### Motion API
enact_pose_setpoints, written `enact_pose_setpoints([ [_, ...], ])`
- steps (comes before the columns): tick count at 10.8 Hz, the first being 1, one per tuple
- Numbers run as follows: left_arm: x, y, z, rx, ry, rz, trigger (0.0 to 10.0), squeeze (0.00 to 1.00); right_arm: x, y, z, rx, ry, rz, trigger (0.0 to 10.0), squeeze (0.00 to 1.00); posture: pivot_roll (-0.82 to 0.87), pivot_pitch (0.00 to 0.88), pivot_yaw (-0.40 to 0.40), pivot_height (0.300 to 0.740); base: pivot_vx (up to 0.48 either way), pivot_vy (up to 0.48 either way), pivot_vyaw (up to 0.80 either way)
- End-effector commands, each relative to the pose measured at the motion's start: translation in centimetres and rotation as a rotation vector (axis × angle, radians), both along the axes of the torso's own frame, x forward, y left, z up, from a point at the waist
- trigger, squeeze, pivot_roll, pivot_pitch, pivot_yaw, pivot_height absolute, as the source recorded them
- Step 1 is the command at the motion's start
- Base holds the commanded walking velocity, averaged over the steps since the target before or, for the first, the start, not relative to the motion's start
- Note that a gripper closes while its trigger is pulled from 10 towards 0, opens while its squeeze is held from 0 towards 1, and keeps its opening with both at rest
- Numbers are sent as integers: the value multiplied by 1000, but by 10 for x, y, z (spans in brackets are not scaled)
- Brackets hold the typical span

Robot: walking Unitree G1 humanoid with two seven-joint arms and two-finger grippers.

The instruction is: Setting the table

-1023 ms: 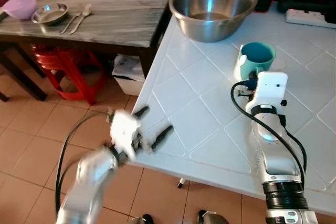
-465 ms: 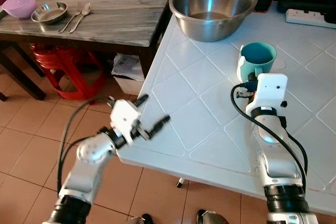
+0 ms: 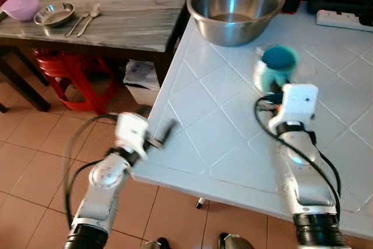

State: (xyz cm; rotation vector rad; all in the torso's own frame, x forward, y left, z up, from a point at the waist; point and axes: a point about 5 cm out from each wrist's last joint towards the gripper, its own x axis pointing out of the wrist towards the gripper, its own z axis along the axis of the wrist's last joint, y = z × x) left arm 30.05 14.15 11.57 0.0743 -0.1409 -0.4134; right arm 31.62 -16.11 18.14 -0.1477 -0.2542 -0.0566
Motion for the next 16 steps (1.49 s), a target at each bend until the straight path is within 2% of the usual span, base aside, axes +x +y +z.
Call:
enact_pose_setpoints([
  [1,2,9,-2,-13,23,61,10000,0,-3,5,1,17,-18,22,10000,0,-65,160,76,740,0,0,0],
  [2,8,15,2,-38,24,121,10000,0,-3,9,-4,40,5,28,10000,0,-57,150,70,740,0,0,-450],
  [4,14,9,10,-36,-11,99,10000,0,-1,17,-1,31,-4,76,10000,0,-60,144,67,740,0,214,-550],
  [8,16,2,10,-45,-10,89,10000,0,-5,11,-2,28,-6,55,10000,0,-80,150,78,740,0,480,-534],
  [16,20,-5,15,-62,-29,103,10000,0,-4,14,-3,36,-16,64,10000,0,-71,132,81,740,0,480,0],
])
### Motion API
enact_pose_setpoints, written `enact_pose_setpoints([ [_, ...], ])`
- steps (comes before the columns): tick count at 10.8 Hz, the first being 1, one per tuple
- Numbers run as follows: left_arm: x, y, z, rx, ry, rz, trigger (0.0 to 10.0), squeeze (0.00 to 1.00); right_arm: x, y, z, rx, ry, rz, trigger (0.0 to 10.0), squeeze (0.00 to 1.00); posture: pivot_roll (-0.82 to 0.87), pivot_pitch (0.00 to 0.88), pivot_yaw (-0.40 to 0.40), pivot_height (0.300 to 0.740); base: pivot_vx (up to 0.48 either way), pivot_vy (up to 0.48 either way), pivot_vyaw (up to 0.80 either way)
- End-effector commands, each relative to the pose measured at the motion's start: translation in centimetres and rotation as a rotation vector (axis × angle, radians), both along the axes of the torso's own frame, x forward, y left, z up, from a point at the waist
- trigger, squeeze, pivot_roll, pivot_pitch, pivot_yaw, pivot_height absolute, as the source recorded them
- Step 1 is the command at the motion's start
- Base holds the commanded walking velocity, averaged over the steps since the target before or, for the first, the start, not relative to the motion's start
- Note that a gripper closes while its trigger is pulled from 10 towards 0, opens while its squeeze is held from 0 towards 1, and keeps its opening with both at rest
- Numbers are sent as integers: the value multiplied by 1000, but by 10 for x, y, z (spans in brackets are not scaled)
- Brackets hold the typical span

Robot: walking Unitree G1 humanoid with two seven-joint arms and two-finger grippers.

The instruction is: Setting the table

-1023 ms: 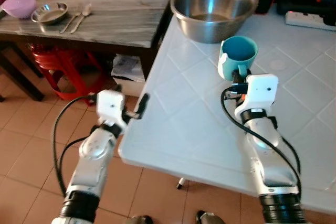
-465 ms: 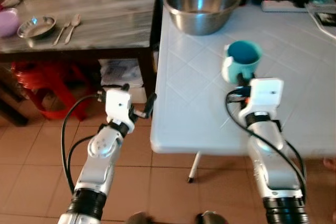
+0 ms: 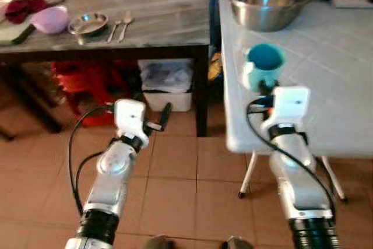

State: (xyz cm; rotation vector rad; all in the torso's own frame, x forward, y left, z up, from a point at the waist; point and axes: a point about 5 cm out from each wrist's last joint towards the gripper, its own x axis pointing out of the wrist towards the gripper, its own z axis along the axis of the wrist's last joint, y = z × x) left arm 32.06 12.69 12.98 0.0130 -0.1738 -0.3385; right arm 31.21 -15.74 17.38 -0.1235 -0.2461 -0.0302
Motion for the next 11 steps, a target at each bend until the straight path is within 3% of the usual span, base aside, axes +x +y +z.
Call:
enact_pose_setpoints([
  [1,0,8,1,7,-7,35,10000,0,-1,9,5,12,-28,32,10000,0,-72,131,82,740,0,480,0],
  [8,4,3,1,18,0,44,10000,0,-1,5,4,5,-28,7,10000,0,-83,130,90,740,0,480,0],
  [11,1,3,0,1,-2,33,10000,0,-1,5,3,-13,-26,5,10000,0,-86,131,84,740,0,0,0],
])
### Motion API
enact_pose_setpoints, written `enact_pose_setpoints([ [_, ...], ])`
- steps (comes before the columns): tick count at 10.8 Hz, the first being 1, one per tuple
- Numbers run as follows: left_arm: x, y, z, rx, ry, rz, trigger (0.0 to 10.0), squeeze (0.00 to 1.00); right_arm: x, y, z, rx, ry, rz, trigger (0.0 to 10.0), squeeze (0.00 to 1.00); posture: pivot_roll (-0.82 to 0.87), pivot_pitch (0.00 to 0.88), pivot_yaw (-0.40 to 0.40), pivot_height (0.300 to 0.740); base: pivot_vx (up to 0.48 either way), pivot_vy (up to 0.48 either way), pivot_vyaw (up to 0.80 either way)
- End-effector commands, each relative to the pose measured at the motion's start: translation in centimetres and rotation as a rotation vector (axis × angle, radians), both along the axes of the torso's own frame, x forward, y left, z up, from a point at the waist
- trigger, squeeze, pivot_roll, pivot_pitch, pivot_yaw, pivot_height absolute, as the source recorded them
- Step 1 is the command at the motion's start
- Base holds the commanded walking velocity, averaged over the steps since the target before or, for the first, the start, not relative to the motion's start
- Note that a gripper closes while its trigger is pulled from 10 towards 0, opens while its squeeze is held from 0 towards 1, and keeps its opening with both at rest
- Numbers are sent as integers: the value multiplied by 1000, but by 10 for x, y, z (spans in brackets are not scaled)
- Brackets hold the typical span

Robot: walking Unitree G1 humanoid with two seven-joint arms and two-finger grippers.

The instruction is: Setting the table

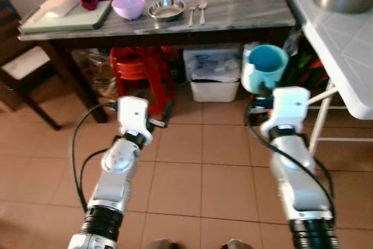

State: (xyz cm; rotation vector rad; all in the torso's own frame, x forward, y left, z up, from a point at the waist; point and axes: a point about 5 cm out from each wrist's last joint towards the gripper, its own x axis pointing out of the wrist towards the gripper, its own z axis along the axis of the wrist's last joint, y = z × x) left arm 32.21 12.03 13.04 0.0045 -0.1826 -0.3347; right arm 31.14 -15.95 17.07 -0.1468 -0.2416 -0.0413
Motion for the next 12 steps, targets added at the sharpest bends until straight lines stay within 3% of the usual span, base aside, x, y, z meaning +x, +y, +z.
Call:
enact_pose_setpoints([
  [1,-1,10,0,8,2,24,10000,0,0,7,7,3,-32,21,10000,0,-85,130,82,740,0,0,469],
  [7,-4,9,-2,6,-7,10,10000,0,1,7,5,-2,-27,25,10000,0,-85,119,76,740,304,0,596],
  [12,-19,2,-11,-19,19,-10,10000,0,-2,2,2,19,-15,3,10000,0,-94,123,82,740,464,0,0],
])
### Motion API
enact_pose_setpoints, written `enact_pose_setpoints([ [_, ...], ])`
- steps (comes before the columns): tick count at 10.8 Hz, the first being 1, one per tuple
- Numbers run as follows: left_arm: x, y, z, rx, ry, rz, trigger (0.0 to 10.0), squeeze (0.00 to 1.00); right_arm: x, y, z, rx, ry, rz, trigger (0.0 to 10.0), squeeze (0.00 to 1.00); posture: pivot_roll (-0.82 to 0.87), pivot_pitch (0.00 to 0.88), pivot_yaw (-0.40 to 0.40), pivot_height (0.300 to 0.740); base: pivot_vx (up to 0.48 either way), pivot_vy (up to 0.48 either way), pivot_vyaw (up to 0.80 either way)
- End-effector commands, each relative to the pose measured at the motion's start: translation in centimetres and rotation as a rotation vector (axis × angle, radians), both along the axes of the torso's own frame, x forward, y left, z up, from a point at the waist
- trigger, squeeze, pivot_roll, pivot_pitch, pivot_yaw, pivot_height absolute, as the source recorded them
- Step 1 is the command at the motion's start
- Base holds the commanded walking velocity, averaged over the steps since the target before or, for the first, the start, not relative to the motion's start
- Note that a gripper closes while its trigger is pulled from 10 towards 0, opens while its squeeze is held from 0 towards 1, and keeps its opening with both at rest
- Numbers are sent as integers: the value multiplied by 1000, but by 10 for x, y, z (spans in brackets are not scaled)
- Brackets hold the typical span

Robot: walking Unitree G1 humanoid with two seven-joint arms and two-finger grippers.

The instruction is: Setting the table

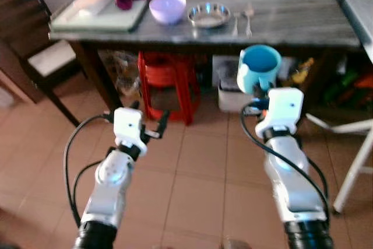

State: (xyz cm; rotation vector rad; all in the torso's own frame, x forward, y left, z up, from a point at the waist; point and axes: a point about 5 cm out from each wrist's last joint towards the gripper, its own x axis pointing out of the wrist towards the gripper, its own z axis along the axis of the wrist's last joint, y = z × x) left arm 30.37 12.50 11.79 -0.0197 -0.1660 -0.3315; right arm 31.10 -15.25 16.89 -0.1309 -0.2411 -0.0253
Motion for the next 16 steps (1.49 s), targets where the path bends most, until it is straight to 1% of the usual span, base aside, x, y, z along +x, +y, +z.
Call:
enact_pose_setpoints([
  [1,-6,1,-1,-4,7,1,10000,0,-3,-6,3,2,-18,-17,10000,0,-95,124,82,740,472,0,0],
  [3,-16,5,-3,-9,16,19,10000,0,-6,-7,1,-17,-14,-16,10000,0,-88,128,78,740,471,0,0],
  [6,-26,2,-4,-12,36,2,10000,0,-11,-7,-4,-17,4,-1,10000,0,-86,129,75,740,469,0,0],
  [8,-27,-1,-4,-10,42,-14,10000,0,-12,-9,-2,-10,3,-9,10000,0,-94,131,76,740,459,0,-747],
  [11,-27,-2,-3,-8,43,-24,10000,0,-11,-8,2,-21,-15,-7,10000,0,-97,129,77,740,440,0,-715],
  [13,-28,-3,-1,-12,39,-27,10000,0,-10,-5,6,-29,-24,6,10000,0,-97,130,70,740,424,0,0],
  [14,-29,-3,0,-23,34,-29,10000,0,-9,-4,7,-33,-30,11,10000,0,-98,130,68,740,0,0,0],
  [16,-33,0,5,-19,16,-28,10000,0,-8,0,12,-50,-49,25,10000,0,-97,126,61,740,0,0,0],
])
